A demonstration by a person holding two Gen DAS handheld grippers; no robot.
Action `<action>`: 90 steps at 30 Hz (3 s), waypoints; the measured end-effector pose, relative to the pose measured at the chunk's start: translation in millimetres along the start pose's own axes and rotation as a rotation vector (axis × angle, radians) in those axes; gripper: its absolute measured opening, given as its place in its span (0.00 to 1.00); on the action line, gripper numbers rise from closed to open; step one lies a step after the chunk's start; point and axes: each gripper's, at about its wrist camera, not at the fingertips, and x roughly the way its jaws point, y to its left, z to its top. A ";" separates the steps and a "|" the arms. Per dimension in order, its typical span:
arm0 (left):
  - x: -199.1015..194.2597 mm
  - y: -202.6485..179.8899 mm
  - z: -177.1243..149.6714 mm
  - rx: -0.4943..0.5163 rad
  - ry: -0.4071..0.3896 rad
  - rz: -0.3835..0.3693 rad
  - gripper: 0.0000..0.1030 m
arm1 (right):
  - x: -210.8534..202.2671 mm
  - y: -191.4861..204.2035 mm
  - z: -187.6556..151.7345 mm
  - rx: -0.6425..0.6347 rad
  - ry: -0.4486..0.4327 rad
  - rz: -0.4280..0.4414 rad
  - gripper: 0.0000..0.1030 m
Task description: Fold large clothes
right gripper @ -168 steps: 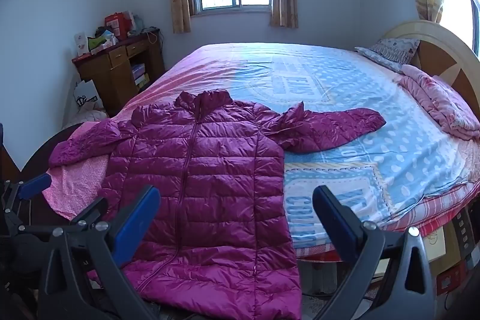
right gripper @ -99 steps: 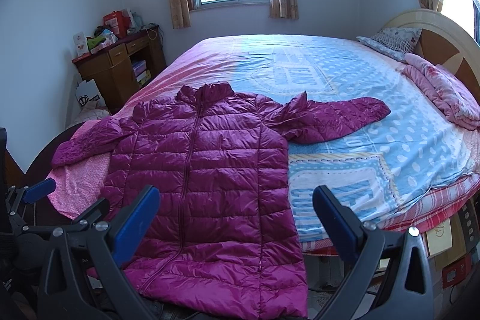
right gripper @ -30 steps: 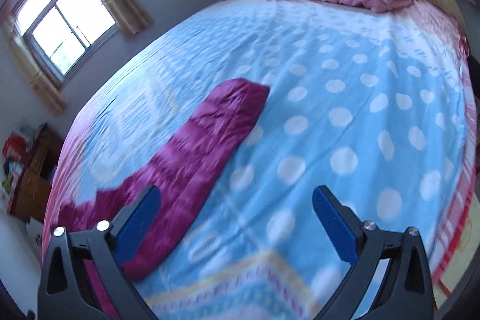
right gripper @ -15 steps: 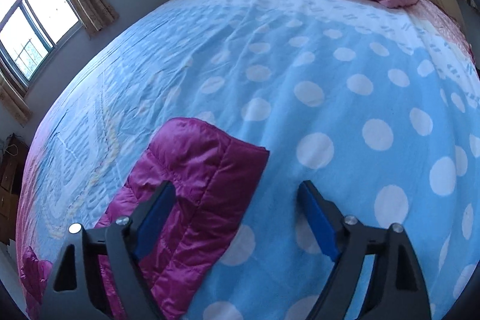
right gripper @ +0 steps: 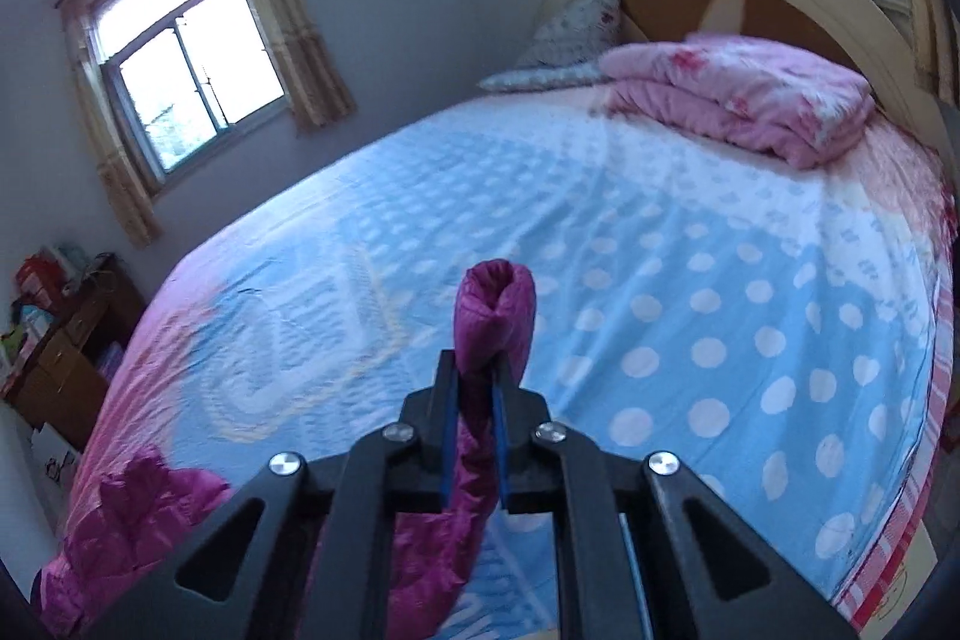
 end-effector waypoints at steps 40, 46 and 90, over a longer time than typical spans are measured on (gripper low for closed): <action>5.0 73.7 9.3 -0.021 -0.066 0.098 0.99 | 4.7 333.1 -207.5 -0.506 0.275 0.741 0.74; 33.3 11.5 25.2 0.088 -0.079 0.087 0.99 | 60.7 256.8 -149.8 -0.408 0.280 0.370 0.45; 91.6 304.2 17.8 -0.770 0.052 0.461 0.91 | 111.0 204.7 -183.8 -0.430 0.280 0.236 0.85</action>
